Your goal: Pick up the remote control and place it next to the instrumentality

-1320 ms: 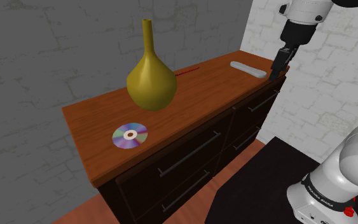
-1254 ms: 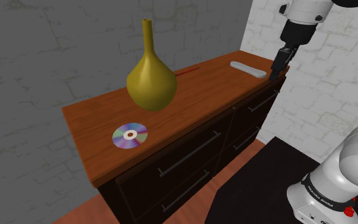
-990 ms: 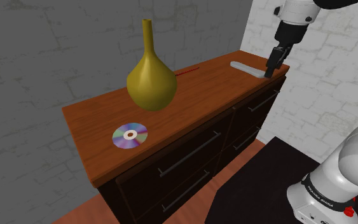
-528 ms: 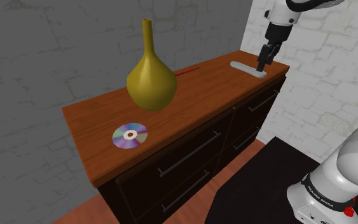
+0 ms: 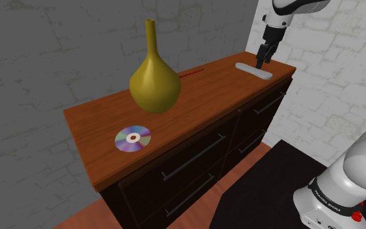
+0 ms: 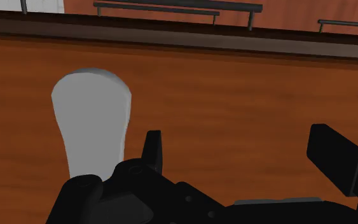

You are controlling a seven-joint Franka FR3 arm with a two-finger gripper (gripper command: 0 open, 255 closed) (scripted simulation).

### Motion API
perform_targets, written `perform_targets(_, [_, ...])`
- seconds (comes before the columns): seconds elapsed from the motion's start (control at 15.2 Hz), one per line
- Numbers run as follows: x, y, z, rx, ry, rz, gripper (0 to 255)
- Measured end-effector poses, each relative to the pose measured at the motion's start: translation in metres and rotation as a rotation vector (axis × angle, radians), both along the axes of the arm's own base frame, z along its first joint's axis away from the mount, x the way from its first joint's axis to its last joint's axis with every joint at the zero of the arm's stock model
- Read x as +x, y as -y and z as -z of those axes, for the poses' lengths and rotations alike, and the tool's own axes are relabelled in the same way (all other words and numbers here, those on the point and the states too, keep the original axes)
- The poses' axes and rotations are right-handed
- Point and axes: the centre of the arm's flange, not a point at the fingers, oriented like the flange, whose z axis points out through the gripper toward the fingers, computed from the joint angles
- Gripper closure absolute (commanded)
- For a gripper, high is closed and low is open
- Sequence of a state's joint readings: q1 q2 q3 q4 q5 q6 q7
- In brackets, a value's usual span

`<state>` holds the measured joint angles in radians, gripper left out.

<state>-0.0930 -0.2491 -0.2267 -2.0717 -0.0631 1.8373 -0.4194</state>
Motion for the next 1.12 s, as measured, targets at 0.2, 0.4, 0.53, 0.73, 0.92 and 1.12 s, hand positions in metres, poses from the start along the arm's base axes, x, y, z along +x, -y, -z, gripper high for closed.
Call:
perform_targets(0.2, [0.025,0.032,0.011,0.007,-0.004,0.007,0])
perform_targets(0.4, [0.054,0.064,0.024,0.013,-0.009,0.012,0])
perform_targets(0.53, [0.072,0.082,0.027,0.017,-0.012,0.016,0])
perform_targets(0.73, [0.094,0.109,0.037,0.023,-0.016,0.021,0])
perform_targets(0.92, [0.099,0.114,0.053,0.024,-0.017,0.021,0])
perform_targets(1.12, [0.098,0.114,0.069,0.025,-0.017,0.022,0])
